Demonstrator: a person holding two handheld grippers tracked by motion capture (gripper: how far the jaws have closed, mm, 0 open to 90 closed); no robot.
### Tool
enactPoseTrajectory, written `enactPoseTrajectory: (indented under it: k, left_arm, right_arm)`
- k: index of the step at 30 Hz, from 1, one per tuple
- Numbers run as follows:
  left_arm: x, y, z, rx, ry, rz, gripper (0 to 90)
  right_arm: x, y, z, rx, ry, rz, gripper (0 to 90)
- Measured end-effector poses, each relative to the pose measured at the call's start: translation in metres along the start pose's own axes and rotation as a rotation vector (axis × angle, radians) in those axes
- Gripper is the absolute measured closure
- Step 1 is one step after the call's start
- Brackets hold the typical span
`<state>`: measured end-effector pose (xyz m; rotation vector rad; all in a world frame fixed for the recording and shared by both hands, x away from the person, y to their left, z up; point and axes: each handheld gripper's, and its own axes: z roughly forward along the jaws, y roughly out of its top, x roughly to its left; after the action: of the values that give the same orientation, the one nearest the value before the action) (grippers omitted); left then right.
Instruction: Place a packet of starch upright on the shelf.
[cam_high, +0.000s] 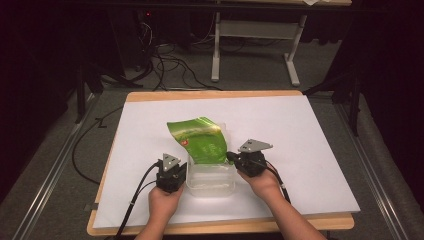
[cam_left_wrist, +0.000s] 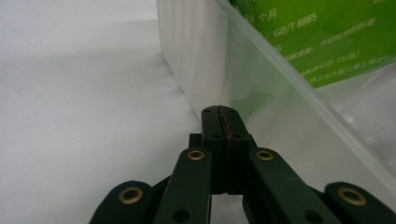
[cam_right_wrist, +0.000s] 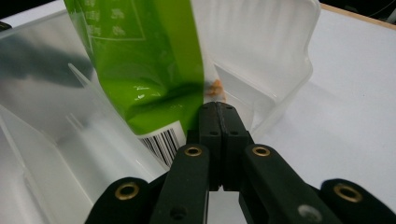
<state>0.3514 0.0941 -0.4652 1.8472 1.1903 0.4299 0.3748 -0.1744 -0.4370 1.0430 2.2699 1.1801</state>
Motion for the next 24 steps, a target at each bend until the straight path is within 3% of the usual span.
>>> enactPoseTrajectory:
  k: [10, 14, 20, 24]
  left_arm:
    - [0.001, 0.000, 0.001, 0.007, -0.002, -0.012, 90.0]
    - [0.000, 0.000, 0.000, 0.004, -0.001, -0.008, 90.0]
    - [0.000, -0.001, -0.001, 0.006, 0.001, -0.011, 89.2]
    - [-0.001, -0.001, -0.002, 0.009, 0.001, -0.007, 89.2]
  right_arm:
    - [0.000, 0.001, 0.004, -0.005, 0.033, 0.048, 90.0]
    - [0.000, 0.000, 0.006, 0.016, 0.038, 0.044, 90.0]
    - [-0.008, 0.007, -0.023, -0.082, 0.019, 0.071, 83.0]
    - [-0.008, 0.016, -0.040, -0.182, 0.062, 0.092, 60.9]
